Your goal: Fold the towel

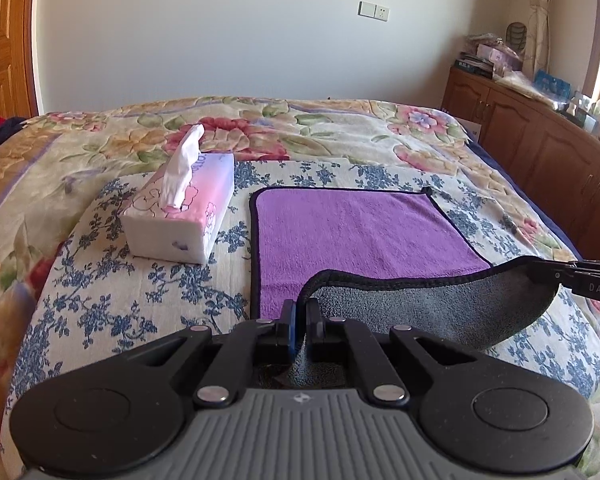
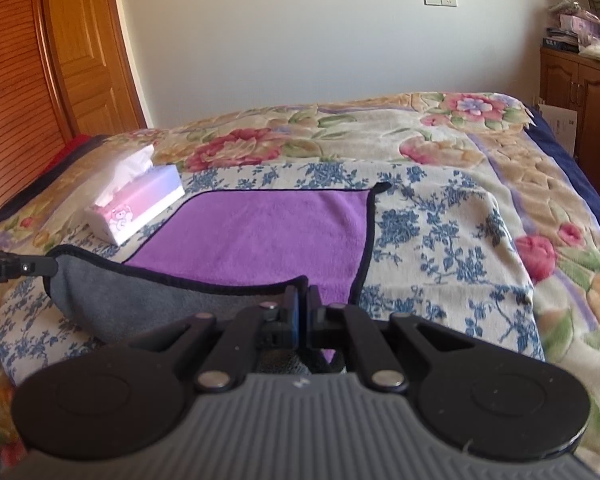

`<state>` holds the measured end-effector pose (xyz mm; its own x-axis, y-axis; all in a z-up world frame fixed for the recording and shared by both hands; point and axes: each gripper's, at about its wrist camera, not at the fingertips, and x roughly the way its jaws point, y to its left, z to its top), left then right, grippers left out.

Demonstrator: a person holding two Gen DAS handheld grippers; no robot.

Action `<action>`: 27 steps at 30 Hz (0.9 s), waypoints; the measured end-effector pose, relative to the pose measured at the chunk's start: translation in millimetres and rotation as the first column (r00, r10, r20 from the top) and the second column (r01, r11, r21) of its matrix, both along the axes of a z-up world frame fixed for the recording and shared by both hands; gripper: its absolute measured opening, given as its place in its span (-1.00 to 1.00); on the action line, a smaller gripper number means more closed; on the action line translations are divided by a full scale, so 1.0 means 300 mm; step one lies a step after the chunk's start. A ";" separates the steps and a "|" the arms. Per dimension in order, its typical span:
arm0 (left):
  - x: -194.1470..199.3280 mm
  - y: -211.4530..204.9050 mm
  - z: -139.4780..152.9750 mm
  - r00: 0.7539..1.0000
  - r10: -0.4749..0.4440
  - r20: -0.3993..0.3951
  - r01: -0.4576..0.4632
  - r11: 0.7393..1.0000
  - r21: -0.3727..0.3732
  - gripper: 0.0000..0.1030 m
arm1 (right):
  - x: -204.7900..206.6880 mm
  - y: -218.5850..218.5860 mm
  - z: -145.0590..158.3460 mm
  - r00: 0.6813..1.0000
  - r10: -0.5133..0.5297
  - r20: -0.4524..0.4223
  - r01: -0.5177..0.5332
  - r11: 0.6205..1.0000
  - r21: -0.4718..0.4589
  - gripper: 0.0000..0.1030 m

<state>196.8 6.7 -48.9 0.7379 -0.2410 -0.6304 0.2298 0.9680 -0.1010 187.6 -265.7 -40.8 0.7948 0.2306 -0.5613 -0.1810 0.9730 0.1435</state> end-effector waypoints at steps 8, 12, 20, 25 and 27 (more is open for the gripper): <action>0.046 -0.002 0.006 1.000 -0.005 0.001 0.005 1.000 -0.014 -0.90 | 0.034 0.006 0.006 1.000 0.021 0.023 -0.020 1.000 -0.016 -0.92; 0.069 0.003 0.005 1.000 -0.004 -0.006 0.004 1.000 -0.026 -0.90 | 0.050 0.007 0.019 0.999 0.032 0.044 -0.030 0.999 -0.025 -0.92; 0.106 -0.002 0.011 1.000 -0.004 0.005 0.004 1.000 -0.022 -0.90 | 0.085 0.006 0.033 0.996 0.050 0.071 -0.047 0.998 -0.047 -0.92; 0.134 -0.026 0.005 1.000 -0.020 0.004 0.020 1.000 -0.003 -0.90 | 0.105 0.013 0.033 0.995 0.062 0.081 -0.056 0.996 -0.064 -0.92; 0.145 -0.035 -0.001 1.000 -0.027 0.000 0.027 1.000 0.005 -0.90 | 0.114 0.017 0.027 0.994 0.068 0.080 -0.062 0.995 -0.073 -0.92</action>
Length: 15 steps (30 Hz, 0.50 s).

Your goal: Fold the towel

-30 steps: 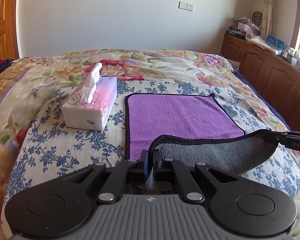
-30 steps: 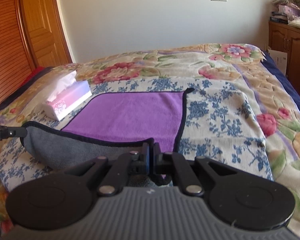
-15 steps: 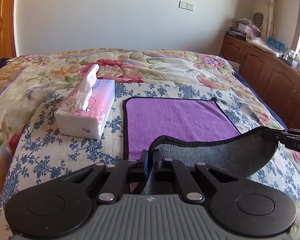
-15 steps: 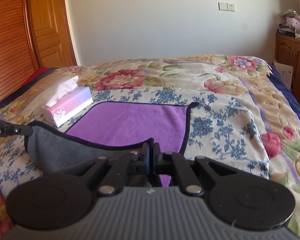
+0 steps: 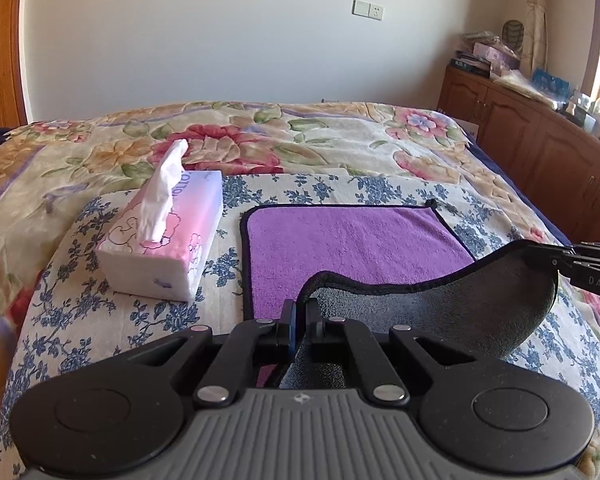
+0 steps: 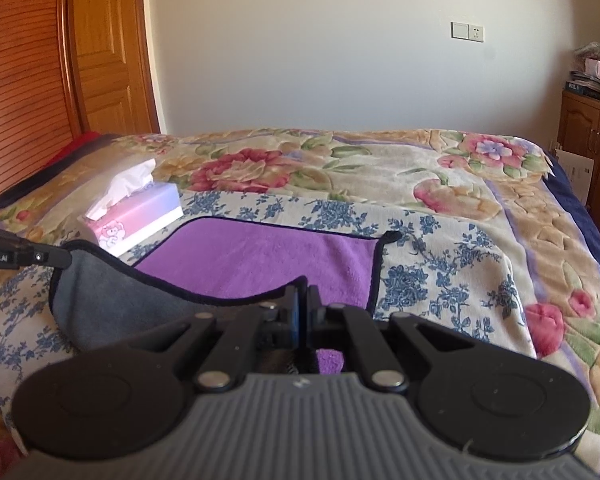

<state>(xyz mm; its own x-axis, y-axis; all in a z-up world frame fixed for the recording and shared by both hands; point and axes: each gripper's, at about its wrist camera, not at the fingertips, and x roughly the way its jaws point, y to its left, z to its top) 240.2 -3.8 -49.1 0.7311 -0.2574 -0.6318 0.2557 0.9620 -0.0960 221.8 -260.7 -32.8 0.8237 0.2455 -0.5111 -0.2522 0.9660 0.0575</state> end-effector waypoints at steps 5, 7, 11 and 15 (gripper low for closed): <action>0.028 -0.011 -0.007 1.000 -0.006 -0.005 0.006 1.000 0.011 -0.90 | 0.025 0.005 -0.015 1.000 0.009 -0.004 -0.009 1.000 -0.019 -0.92; 0.040 -0.012 -0.004 1.000 -0.007 -0.005 0.007 1.000 0.011 -0.90 | 0.033 0.006 -0.016 1.000 0.013 -0.002 -0.013 1.000 -0.023 -0.92; 0.062 -0.012 0.003 1.000 -0.012 0.002 0.012 1.000 0.017 -0.90 | 0.047 0.008 -0.012 1.000 0.019 0.007 -0.018 1.000 -0.025 -0.92; 0.080 -0.013 0.013 1.000 -0.015 0.007 0.015 1.000 0.015 -0.90 | 0.063 0.006 -0.004 1.000 0.021 0.019 -0.020 0.999 -0.030 -0.92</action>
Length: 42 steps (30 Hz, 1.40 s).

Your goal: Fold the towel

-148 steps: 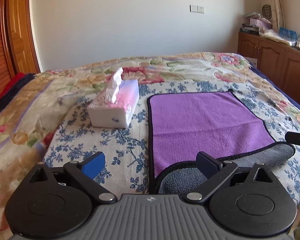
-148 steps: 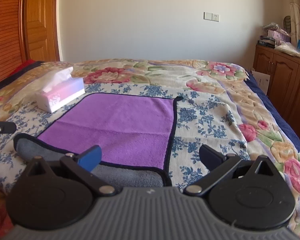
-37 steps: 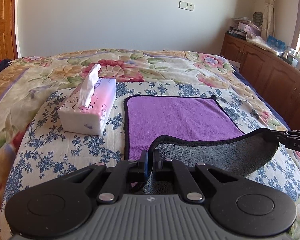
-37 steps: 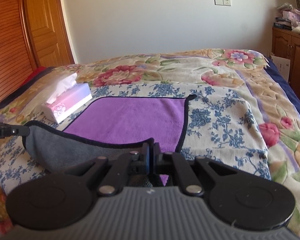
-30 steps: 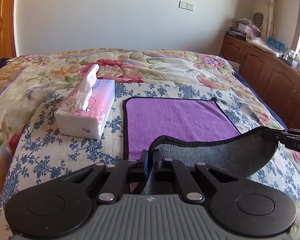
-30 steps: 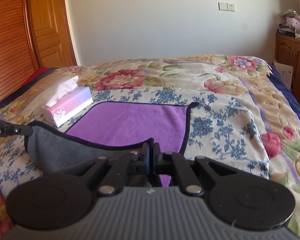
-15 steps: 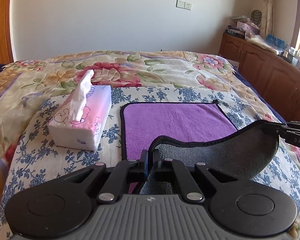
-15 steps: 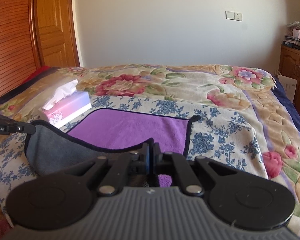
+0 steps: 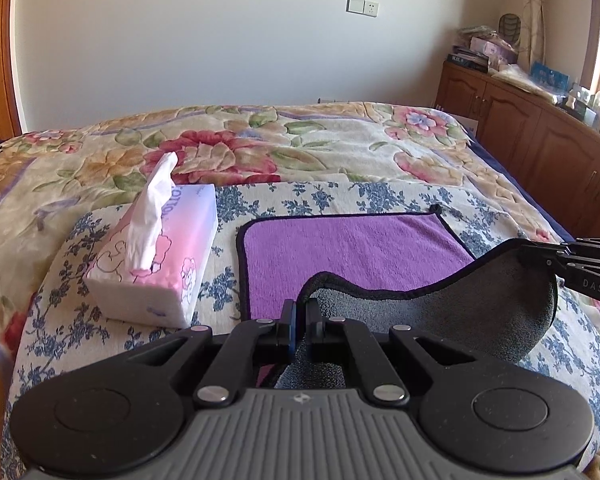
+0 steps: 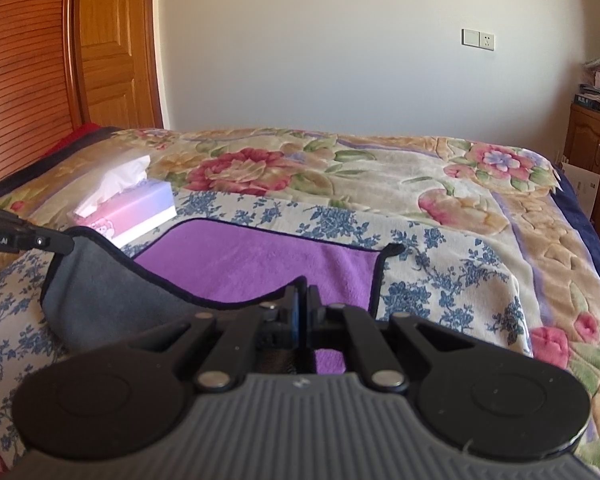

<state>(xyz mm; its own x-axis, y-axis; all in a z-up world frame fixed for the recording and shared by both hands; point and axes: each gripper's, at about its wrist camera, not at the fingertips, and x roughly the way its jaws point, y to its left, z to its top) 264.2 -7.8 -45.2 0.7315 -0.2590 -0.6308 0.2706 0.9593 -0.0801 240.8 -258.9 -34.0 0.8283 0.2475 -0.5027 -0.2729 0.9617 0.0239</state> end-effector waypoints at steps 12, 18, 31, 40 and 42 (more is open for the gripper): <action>0.080 -0.034 0.028 0.999 -0.025 0.027 0.024 0.999 0.042 -0.90 | 0.062 -0.011 0.022 0.998 -0.001 0.057 0.001 1.000 -0.001 -0.92; 0.139 -0.038 0.037 0.999 -0.019 0.032 0.018 0.999 0.048 -0.90 | 0.107 -0.010 0.015 0.997 0.011 0.072 -0.010 1.000 -0.014 -0.92; 0.261 -0.046 0.026 1.000 -0.011 0.027 0.010 1.000 0.019 -0.90 | 0.194 -0.031 0.003 0.997 -0.008 0.077 0.010 1.000 -0.030 -0.92; 0.318 -0.063 0.045 0.998 -0.019 0.051 0.016 0.999 0.052 -0.90 | 0.250 -0.043 0.012 0.997 -0.017 0.079 0.019 0.999 -0.033 -0.92; 0.330 -0.066 0.044 0.999 -0.013 0.052 0.009 0.998 0.065 -0.90 | 0.262 -0.046 0.012 0.997 -0.020 0.075 0.022 0.999 -0.030 -0.92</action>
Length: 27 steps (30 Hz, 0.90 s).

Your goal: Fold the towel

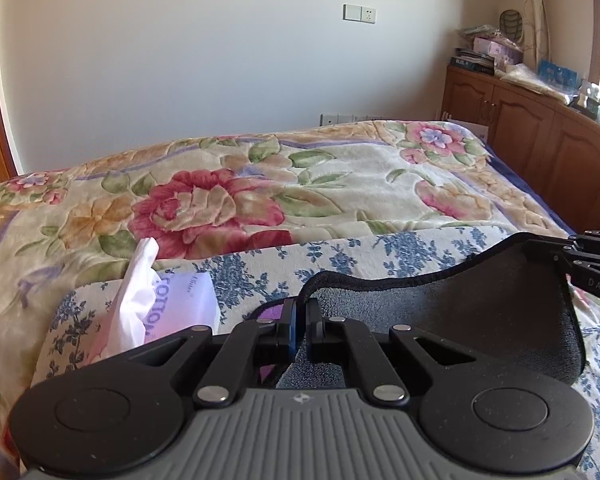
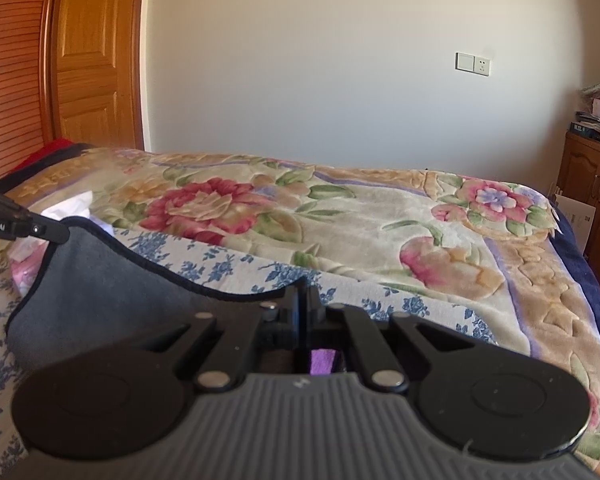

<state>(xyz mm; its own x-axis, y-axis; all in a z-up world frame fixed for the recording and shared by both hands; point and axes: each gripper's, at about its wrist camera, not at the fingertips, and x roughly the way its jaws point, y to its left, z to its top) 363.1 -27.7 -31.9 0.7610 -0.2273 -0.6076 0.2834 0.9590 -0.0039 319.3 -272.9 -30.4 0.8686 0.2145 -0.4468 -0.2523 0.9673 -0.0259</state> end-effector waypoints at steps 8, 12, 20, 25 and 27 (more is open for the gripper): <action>0.043 -0.005 -0.002 1.000 0.013 -0.003 -0.013 1.000 -0.003 -0.90 | 0.048 -0.007 0.002 1.000 0.006 -0.014 -0.006 1.000 -0.027 -0.92; 0.060 -0.014 -0.009 1.000 0.015 -0.004 -0.015 1.000 -0.001 -0.90 | 0.079 -0.002 -0.014 0.999 0.007 -0.034 -0.008 0.999 -0.044 -0.92; 0.111 -0.014 -0.037 0.999 0.034 -0.011 -0.034 0.999 0.002 -0.90 | 0.124 0.007 -0.030 0.999 0.019 -0.051 -0.023 0.997 -0.079 -0.92; 0.133 -0.009 -0.066 0.999 0.048 -0.024 -0.049 0.999 -0.001 -0.90 | 0.144 0.004 -0.046 0.998 0.015 -0.061 -0.019 0.997 -0.073 -0.92; 0.138 -0.011 -0.075 0.998 0.049 -0.026 -0.049 0.999 0.001 -0.90 | 0.150 0.004 -0.056 0.998 0.013 -0.065 -0.018 0.997 -0.076 -0.92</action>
